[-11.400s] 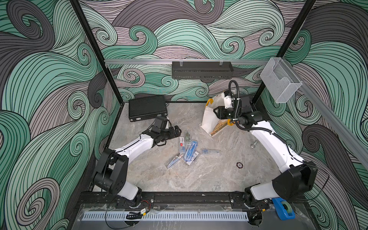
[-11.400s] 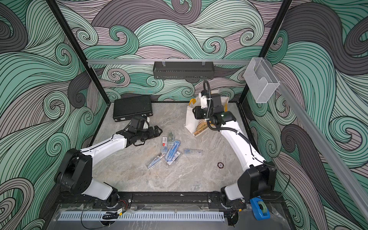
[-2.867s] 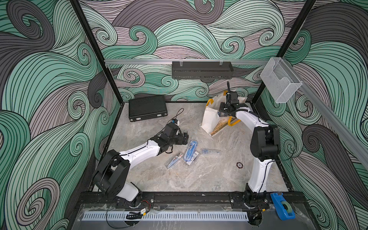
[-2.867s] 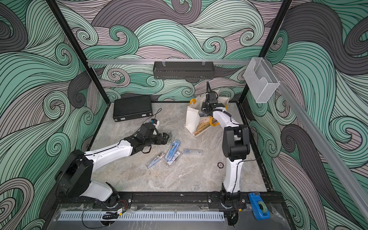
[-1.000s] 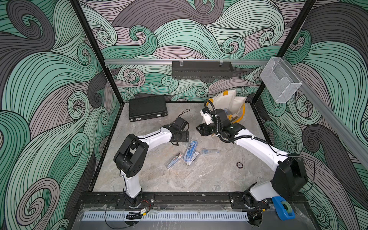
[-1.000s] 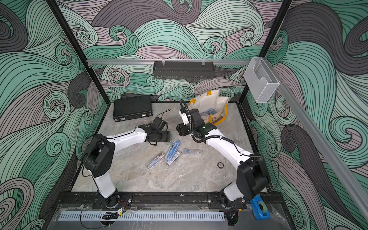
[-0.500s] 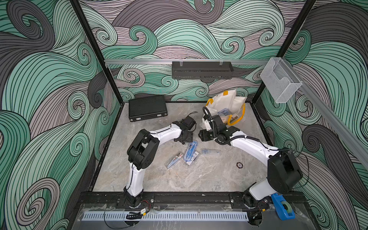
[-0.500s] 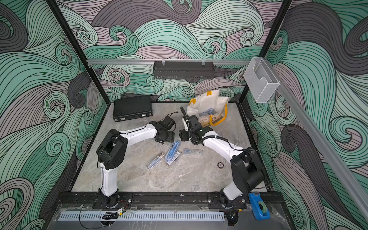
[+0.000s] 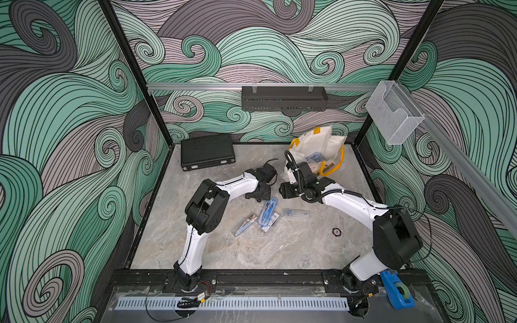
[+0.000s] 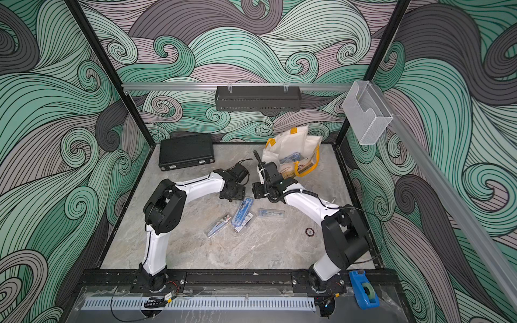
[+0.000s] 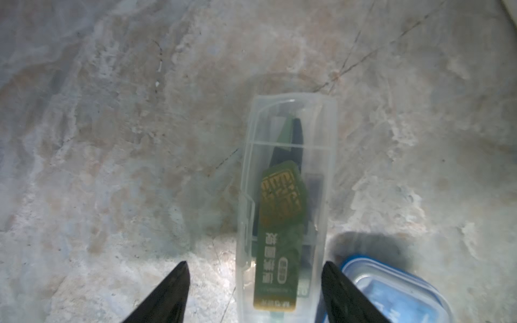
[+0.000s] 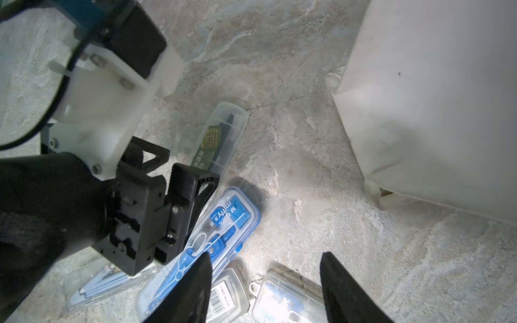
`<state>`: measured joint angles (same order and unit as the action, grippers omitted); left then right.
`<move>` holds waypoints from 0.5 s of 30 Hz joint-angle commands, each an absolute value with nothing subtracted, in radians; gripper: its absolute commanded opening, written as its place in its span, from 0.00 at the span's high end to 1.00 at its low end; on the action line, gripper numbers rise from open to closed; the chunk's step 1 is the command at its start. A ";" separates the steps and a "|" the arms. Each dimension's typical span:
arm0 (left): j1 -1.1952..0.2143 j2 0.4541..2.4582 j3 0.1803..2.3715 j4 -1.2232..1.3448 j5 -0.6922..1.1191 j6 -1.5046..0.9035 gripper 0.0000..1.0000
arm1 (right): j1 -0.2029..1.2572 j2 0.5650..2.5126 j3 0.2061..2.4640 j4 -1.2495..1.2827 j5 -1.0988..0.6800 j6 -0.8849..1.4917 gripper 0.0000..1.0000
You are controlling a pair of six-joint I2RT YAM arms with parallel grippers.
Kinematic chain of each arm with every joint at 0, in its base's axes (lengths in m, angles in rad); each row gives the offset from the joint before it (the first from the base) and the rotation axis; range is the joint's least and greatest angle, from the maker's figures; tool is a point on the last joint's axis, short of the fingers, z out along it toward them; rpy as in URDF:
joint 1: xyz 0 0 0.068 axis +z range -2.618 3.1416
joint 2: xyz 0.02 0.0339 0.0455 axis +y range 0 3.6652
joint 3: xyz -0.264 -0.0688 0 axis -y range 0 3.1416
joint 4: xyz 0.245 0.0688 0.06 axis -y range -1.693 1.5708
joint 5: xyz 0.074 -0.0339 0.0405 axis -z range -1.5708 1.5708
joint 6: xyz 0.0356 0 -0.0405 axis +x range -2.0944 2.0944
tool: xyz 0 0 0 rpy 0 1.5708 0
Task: Put the compass set into the canvas bag
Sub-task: Pick up the compass set at the center of the board.
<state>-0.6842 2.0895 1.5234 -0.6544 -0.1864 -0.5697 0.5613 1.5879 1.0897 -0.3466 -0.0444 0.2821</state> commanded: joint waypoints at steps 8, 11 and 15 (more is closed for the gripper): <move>-0.695 2.161 1.572 -0.696 -0.192 -0.586 0.30 | 0.553 1.613 1.117 -0.350 -0.040 0.311 0.38; -0.695 2.160 1.565 -0.684 -0.189 -0.586 0.36 | 0.554 1.614 1.115 -0.353 -0.038 0.313 0.38; -0.695 2.141 1.541 -0.651 -0.181 -0.582 0.45 | 0.553 1.619 1.121 -0.353 -0.046 0.312 0.38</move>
<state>-0.6895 2.1311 1.5497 -0.6540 -0.1864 -0.5797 0.5606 1.6051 1.0939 -0.3481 -0.0452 0.2996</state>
